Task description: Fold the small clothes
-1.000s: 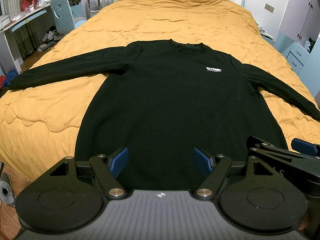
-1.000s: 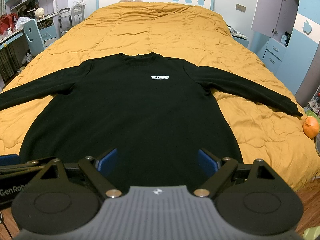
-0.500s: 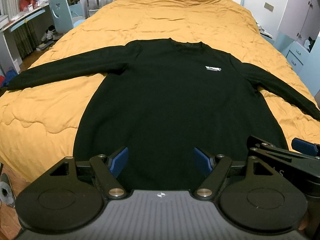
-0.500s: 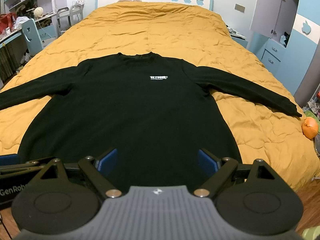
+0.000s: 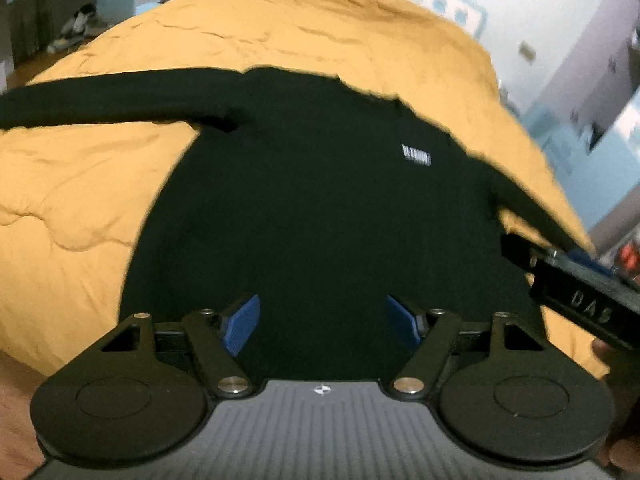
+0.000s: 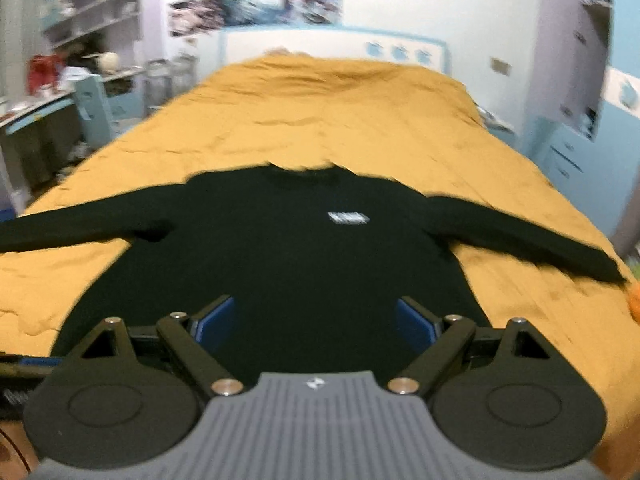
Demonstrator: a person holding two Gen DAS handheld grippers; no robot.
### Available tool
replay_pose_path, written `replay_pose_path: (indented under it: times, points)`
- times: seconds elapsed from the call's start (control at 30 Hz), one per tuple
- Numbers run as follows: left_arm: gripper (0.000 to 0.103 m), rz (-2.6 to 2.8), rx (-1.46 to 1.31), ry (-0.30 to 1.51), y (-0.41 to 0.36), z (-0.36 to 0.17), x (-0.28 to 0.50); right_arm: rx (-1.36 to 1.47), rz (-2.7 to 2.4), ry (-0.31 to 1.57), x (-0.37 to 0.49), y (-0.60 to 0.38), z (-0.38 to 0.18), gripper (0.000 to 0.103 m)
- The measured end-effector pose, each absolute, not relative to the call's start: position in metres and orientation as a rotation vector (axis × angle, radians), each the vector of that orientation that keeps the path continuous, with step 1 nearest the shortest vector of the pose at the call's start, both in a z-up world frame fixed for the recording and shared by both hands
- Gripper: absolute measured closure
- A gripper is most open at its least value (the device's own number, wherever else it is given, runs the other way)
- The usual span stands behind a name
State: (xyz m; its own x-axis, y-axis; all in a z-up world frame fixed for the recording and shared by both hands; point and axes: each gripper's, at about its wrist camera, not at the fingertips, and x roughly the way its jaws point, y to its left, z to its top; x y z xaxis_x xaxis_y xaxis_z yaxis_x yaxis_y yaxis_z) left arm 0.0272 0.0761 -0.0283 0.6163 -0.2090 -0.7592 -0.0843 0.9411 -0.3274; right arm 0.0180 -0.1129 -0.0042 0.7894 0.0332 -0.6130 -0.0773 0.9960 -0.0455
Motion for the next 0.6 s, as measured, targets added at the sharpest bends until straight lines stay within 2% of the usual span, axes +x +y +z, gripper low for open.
replay_pose_path:
  times: [0.2, 0.37, 0.5, 0.6]
  points:
    - [0.018, 0.026, -0.489, 0.77, 0.176, -0.032, 0.046, -0.162, 0.186, 0.649, 0.069, -0.057, -0.013, 0.02]
    - [0.018, 0.127, -0.731, 0.621, 0.287, -0.047, 0.06, -0.268, 0.336, 0.577, 0.113, 0.004, -0.034, 0.02]
    - [0.018, 0.348, -0.746, 0.503, 0.358, -0.065, 0.072, -0.353, 0.429, 0.511, 0.145, 0.06, -0.058, 0.02]
    - [0.018, 0.46, -0.817, 0.407, 0.403, -0.086, 0.081, -0.315, 0.506, 0.503, 0.172, 0.093, -0.073, 0.02]
